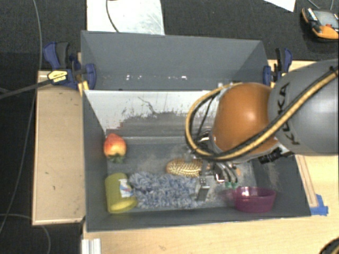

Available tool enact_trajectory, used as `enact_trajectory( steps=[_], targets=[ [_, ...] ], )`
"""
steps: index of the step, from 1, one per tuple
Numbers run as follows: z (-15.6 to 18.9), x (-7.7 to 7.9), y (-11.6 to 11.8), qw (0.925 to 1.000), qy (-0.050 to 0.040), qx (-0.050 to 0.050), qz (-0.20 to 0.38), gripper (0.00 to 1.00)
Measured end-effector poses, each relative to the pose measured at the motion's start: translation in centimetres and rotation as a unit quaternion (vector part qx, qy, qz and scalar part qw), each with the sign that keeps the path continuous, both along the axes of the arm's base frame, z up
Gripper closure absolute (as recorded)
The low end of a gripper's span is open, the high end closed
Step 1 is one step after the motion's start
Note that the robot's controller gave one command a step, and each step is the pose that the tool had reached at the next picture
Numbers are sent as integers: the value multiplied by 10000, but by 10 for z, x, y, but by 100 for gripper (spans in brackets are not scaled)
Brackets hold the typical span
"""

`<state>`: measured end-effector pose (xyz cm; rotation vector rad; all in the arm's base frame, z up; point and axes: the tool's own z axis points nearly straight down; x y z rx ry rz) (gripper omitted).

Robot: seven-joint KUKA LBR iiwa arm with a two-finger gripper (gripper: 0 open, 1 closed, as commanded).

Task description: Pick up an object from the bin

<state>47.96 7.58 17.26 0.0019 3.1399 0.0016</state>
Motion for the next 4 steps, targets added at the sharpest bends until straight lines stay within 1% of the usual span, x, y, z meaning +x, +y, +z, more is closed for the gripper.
enact_trajectory(
  steps=[1, 2, 3, 4],
  targets=[
    [-101, 0, 4, 9969, -50, 9, 788, 0],
    [-58, -3, 17, 9877, -50, -1, 1561, 0],
    [-99, 0, 5, 9967, -63, 17, 805, 0],
    [-102, 5, 11, 9998, -63, 20, 205, 0]
  ],
)
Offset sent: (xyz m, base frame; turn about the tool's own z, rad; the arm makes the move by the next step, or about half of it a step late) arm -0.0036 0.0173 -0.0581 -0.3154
